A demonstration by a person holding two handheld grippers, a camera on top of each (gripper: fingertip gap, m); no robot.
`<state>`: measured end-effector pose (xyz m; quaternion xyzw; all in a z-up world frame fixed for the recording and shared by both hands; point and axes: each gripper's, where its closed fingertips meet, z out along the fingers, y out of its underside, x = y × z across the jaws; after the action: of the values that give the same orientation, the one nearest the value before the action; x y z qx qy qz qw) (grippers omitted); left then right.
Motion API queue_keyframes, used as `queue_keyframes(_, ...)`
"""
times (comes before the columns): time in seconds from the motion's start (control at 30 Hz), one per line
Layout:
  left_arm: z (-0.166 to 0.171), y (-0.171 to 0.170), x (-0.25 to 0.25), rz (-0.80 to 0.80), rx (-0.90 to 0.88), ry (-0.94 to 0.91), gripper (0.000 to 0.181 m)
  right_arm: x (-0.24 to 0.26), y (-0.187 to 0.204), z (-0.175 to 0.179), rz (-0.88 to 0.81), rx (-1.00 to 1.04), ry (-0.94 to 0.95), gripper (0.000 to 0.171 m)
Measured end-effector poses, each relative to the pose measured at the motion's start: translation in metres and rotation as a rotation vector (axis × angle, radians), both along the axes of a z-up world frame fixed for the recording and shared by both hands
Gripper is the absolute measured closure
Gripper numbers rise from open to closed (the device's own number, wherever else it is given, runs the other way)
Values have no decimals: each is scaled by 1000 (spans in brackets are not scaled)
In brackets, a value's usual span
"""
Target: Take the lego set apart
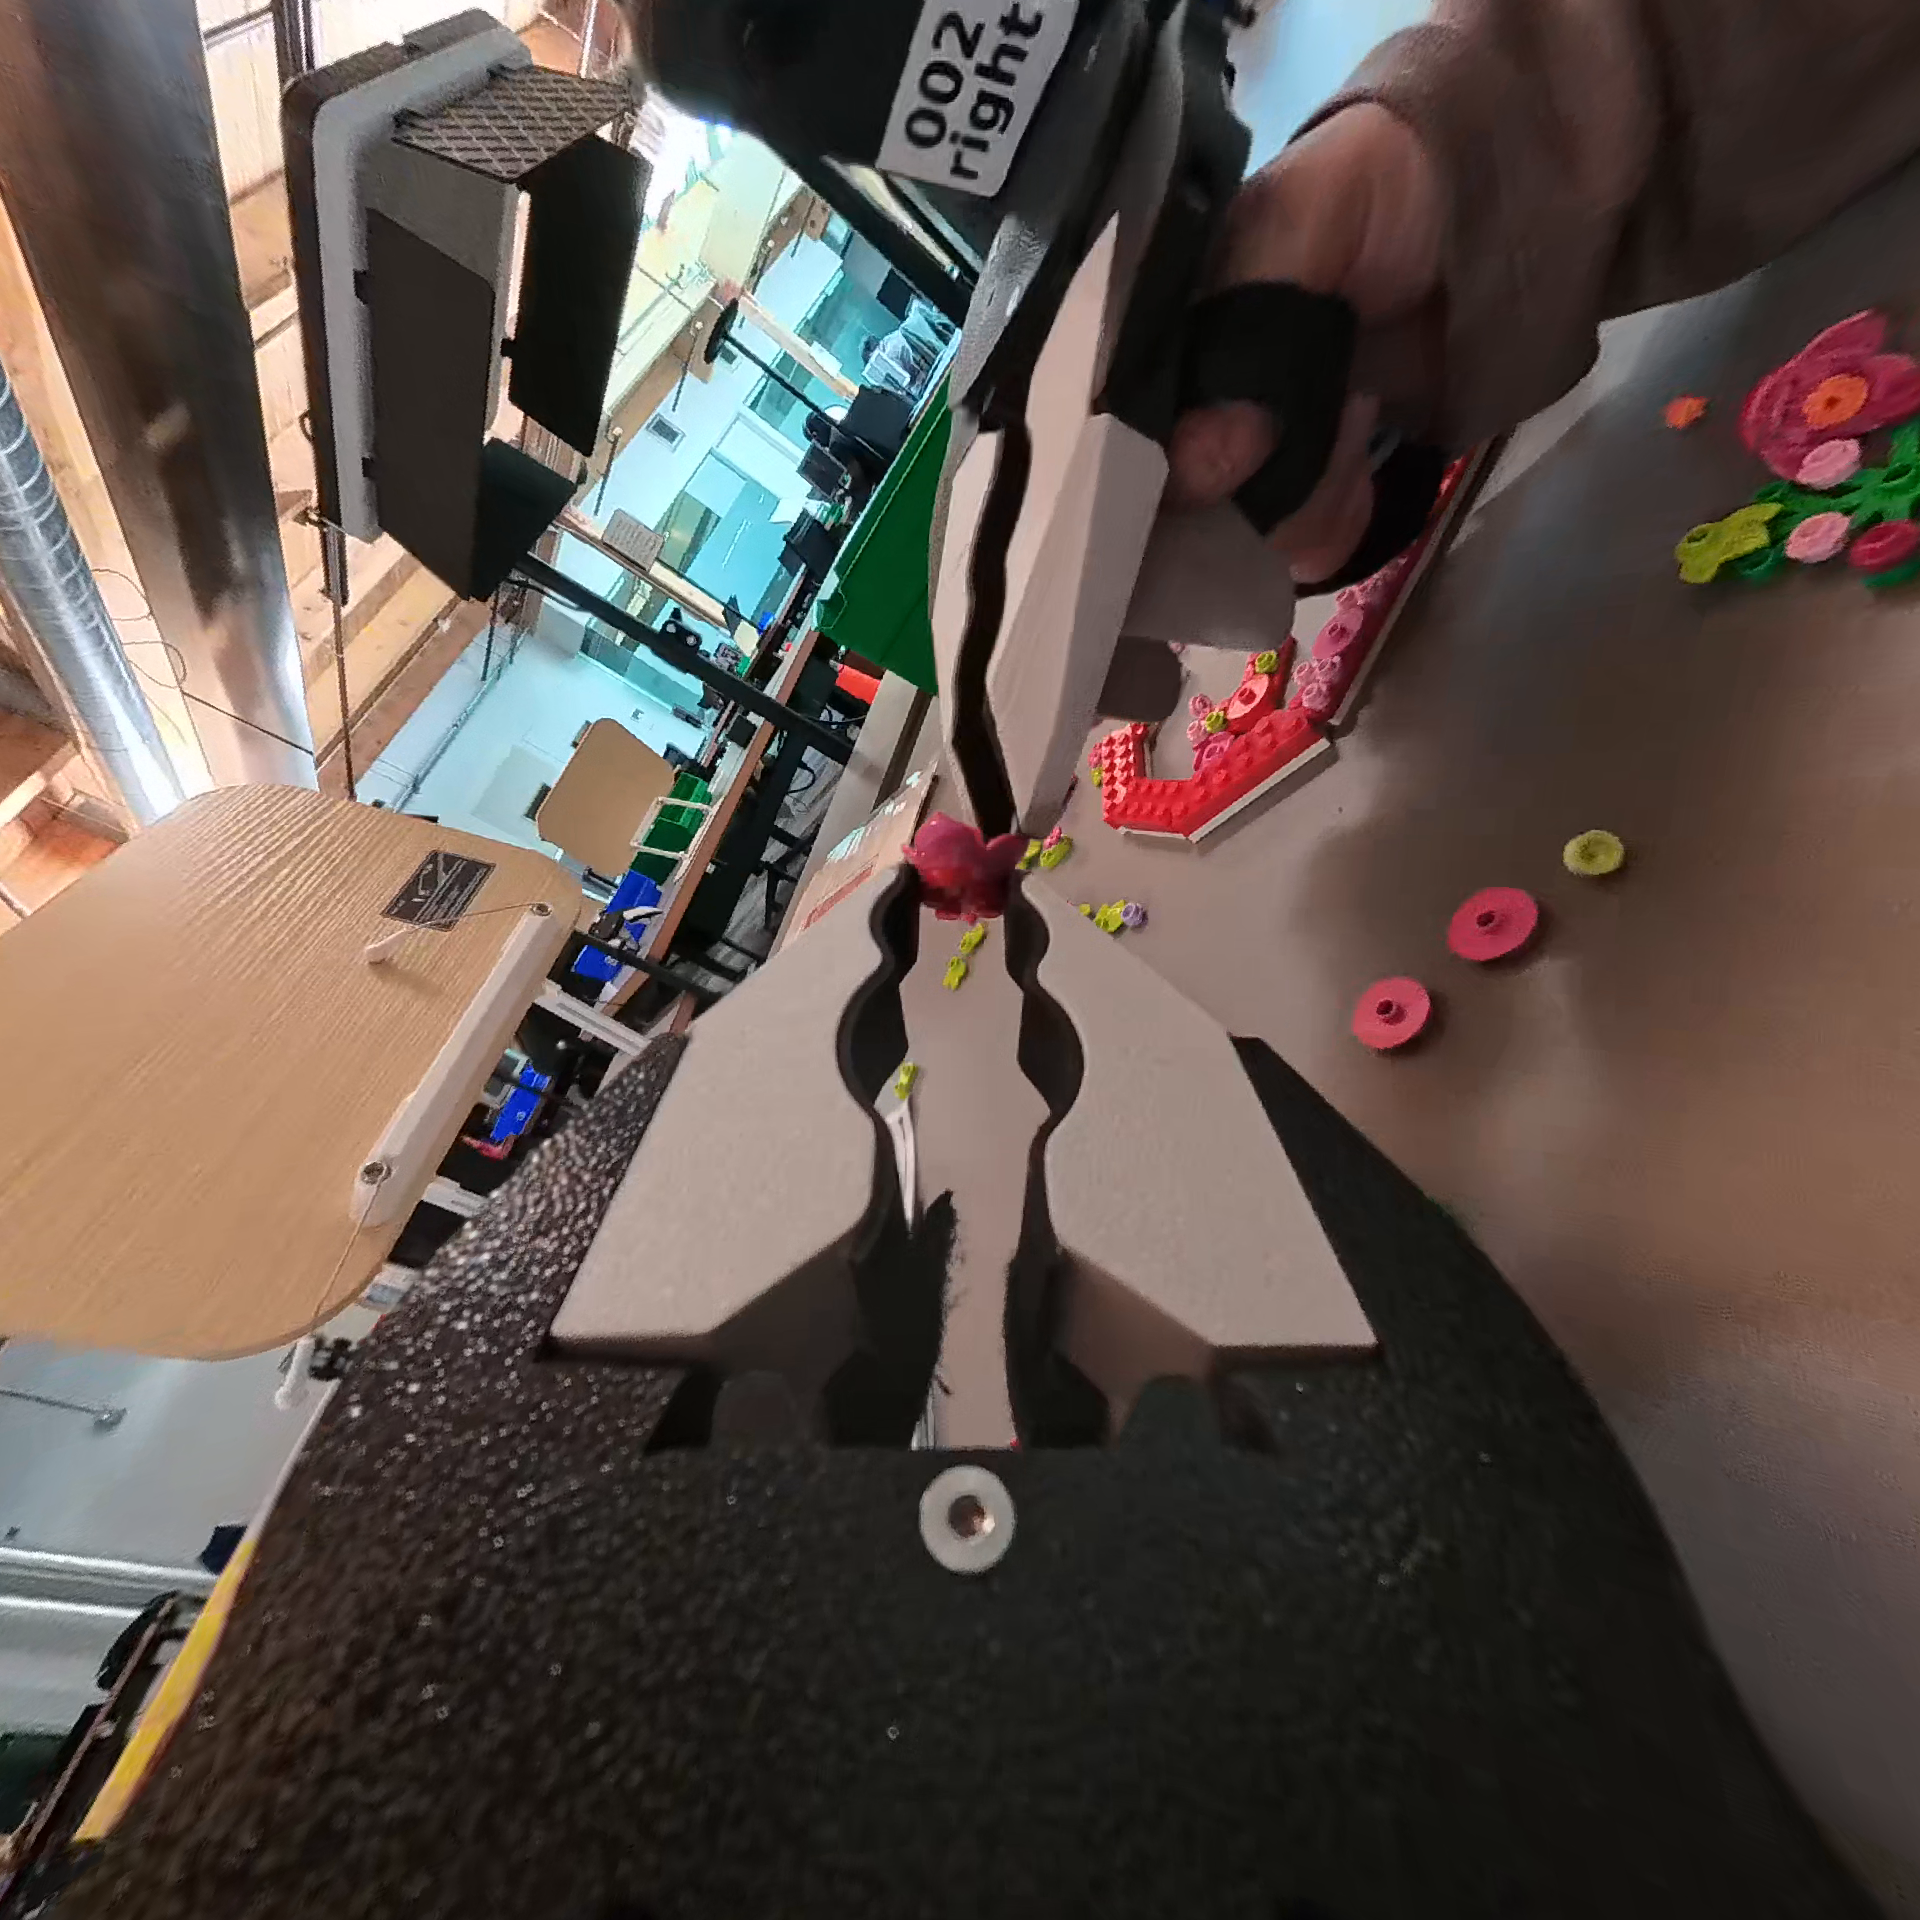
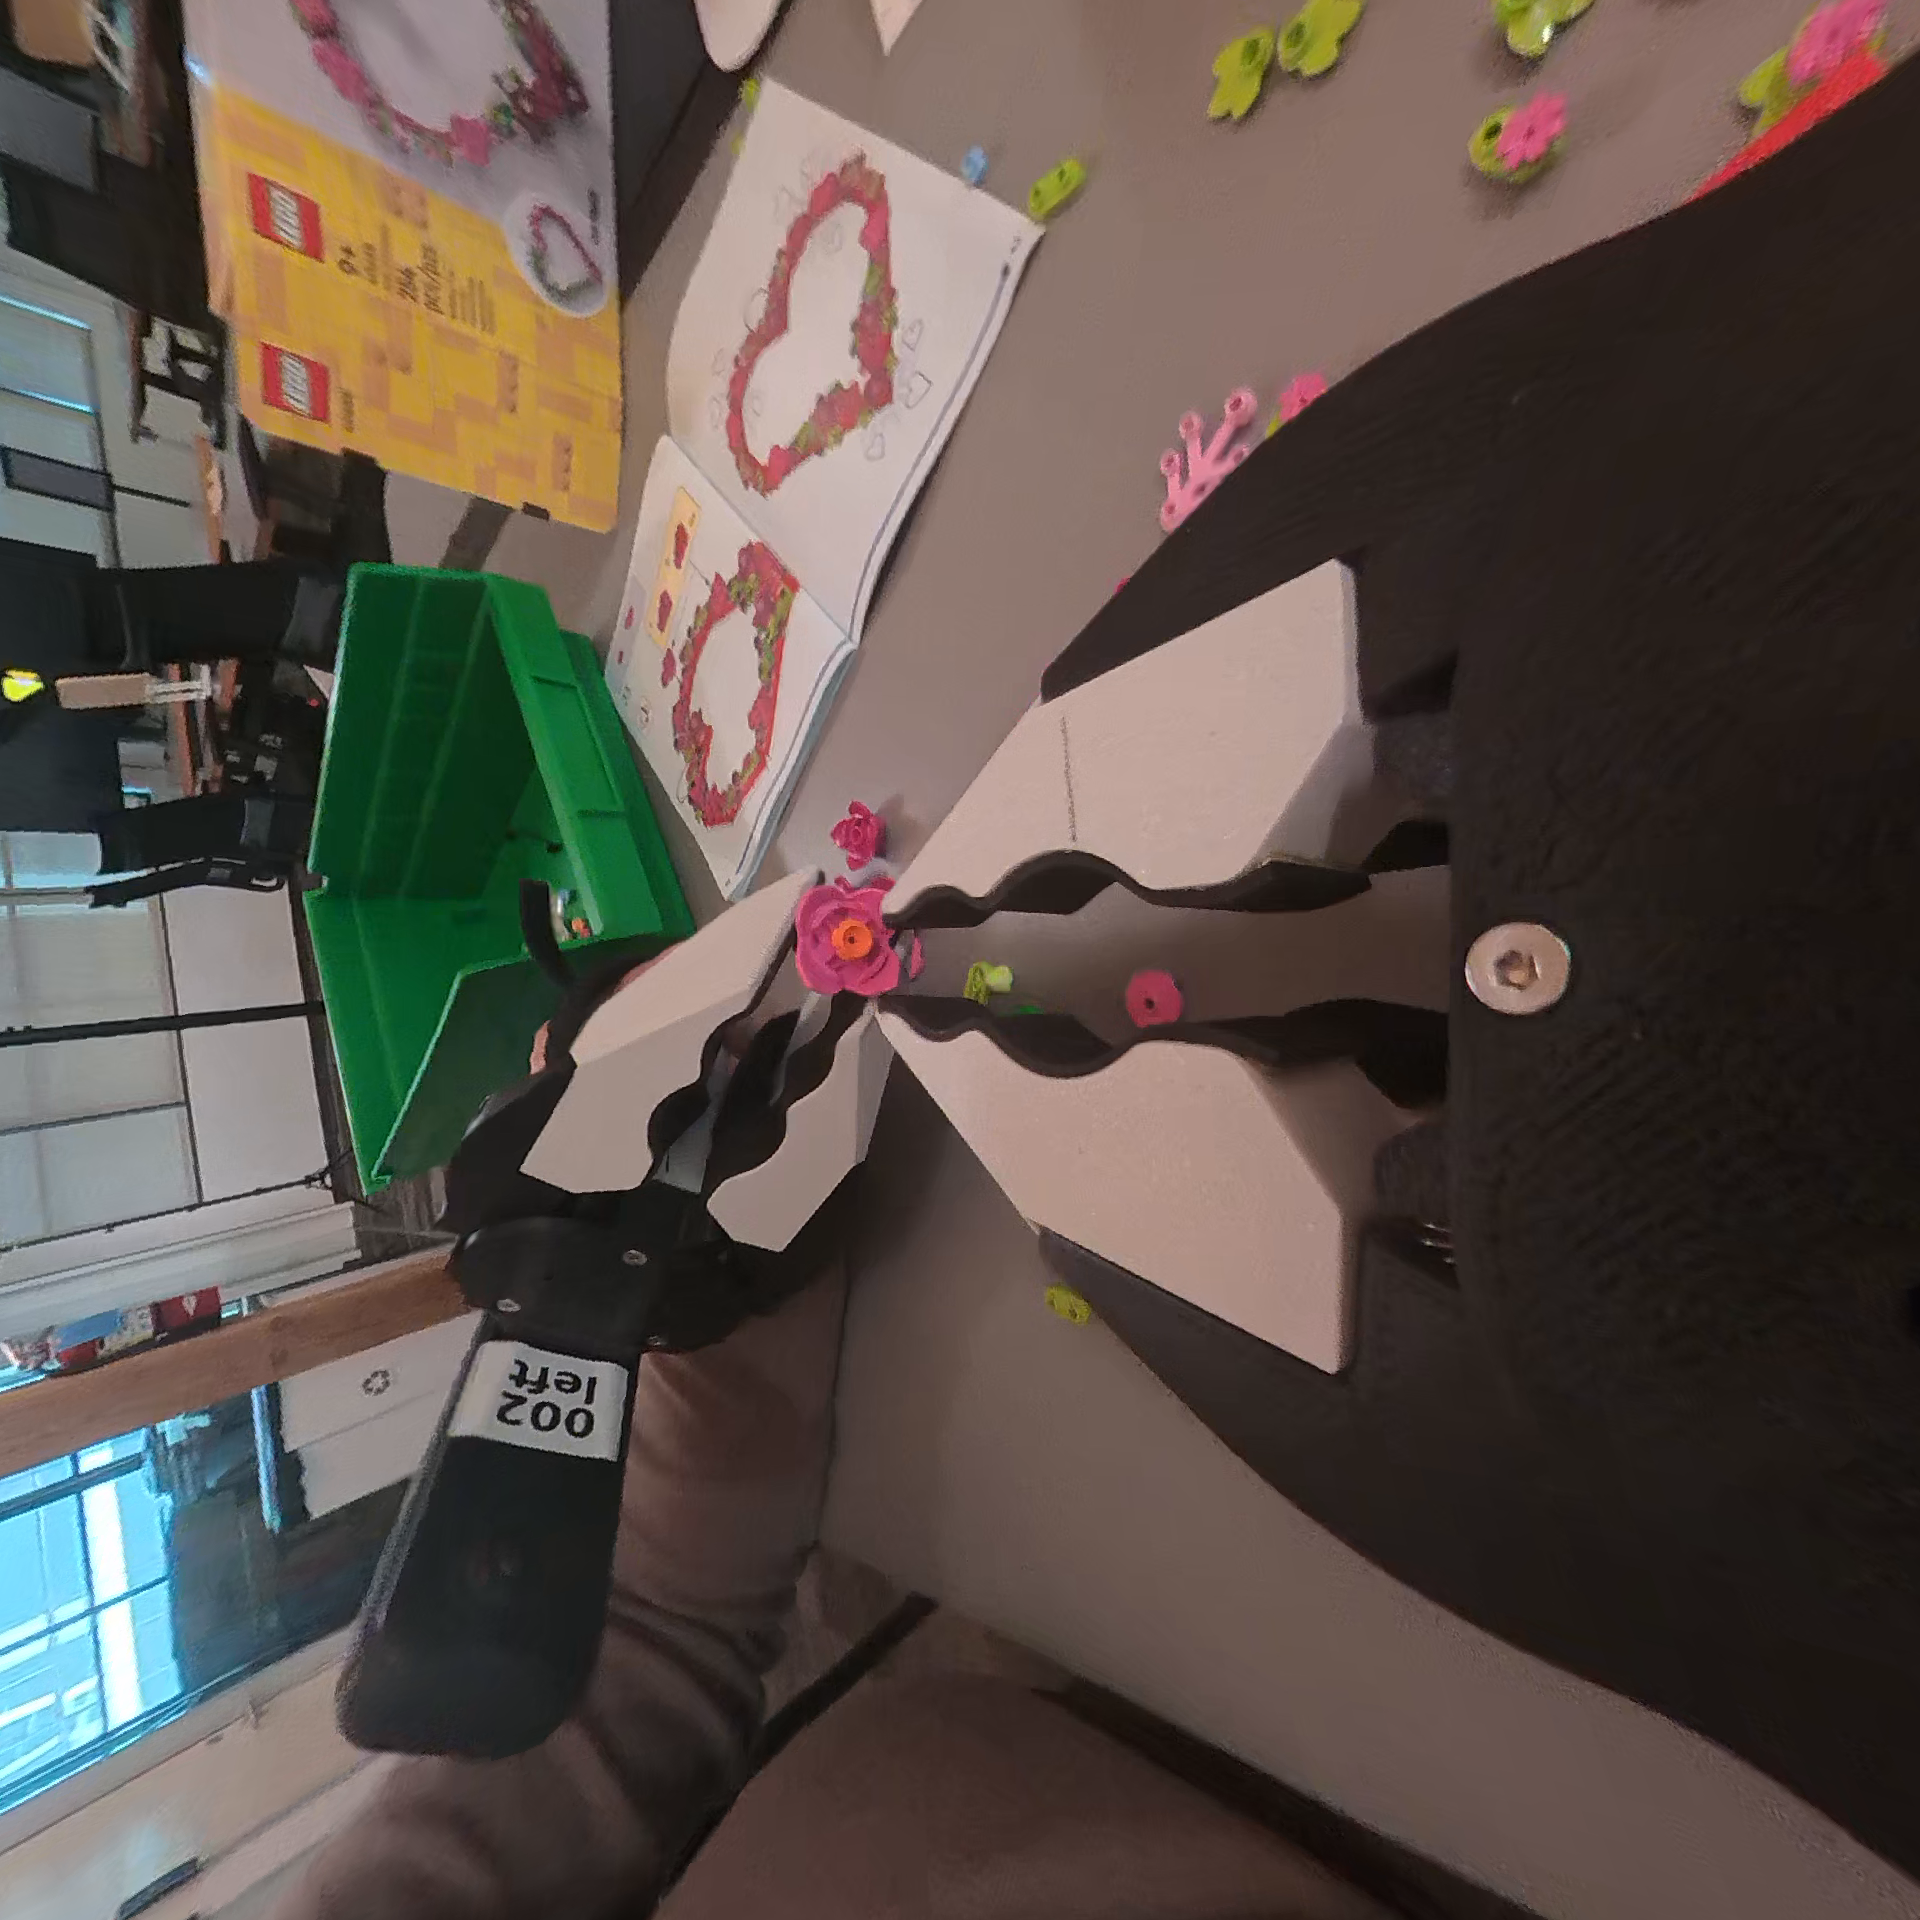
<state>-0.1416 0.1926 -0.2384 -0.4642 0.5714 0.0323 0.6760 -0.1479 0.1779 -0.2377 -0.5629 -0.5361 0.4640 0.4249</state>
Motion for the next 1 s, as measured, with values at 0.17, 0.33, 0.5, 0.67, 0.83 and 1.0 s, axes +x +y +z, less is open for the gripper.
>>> queue_keyframes(0.17, -2, -2, 2, -26, -18, -6, 168, 2, 0, 9, -16, 133, 47, 163)
queue_keyframes(0.33, -3, -6, 4, -61, -49, -15, 168, 2, -3, 7, -3, 212, 32, 165)
queue_keyframes(0.5, -3, -8, 5, -79, -53, -20, 168, 2, -1, 4, -14, 236, 7, 161)
queue_keyframes(0.67, -3, -8, 5, -78, -51, -15, 168, 2, -3, 4, -1, 204, 18, 166)
queue_keyframes(0.83, -4, -12, 7, -86, -25, 25, 168, 2, -8, 2, 23, 165, 1, 166)
queue_keyframes(1.0, -10, -11, 6, -86, -39, 62, 168, 4, -7, -5, 17, 200, -89, 168)
